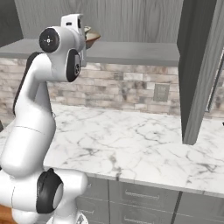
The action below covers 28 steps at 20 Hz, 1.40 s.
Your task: Pick up the bowls on the counter and stack them on top of one another in the open cabinet. Place the smaller bowl on top of the larger bowl.
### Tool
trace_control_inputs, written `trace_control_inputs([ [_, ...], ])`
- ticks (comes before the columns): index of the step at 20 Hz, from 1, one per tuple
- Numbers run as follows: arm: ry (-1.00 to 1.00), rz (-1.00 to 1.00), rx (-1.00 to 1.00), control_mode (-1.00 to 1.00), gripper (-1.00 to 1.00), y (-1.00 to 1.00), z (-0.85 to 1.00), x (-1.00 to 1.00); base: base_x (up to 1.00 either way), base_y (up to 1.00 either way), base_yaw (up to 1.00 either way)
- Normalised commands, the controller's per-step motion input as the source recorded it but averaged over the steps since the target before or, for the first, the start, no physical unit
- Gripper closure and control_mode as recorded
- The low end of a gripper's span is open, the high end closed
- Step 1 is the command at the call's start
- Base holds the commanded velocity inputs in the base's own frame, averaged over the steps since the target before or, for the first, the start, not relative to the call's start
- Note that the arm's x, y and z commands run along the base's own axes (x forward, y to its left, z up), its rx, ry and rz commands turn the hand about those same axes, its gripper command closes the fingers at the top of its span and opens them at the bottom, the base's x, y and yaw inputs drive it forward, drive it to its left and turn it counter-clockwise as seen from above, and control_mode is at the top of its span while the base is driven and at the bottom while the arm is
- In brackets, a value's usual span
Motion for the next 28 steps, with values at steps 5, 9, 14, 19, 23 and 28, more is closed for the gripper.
trace_control_inputs([
  [5,0.00,-0.03,0.00,-1.00,1.00,0.05,-0.11,0.47,0.00,0.00,0.00],
  [9,0.00,-0.02,0.00,-1.00,1.00,0.02,-0.08,0.46,0.00,0.00,0.00],
  [14,0.03,0.00,0.00,-1.00,1.00,0.00,-0.06,0.40,0.00,0.00,0.00],
  [19,0.09,0.02,0.02,-1.00,1.00,-0.07,0.00,0.16,0.00,0.00,0.00],
  [23,0.13,0.02,0.01,-1.00,1.00,-0.09,0.00,0.10,0.00,0.00,0.00],
  [28,0.00,0.00,0.00,-1.00,1.00,0.00,0.00,0.00,0.00,0.00,0.00],
])
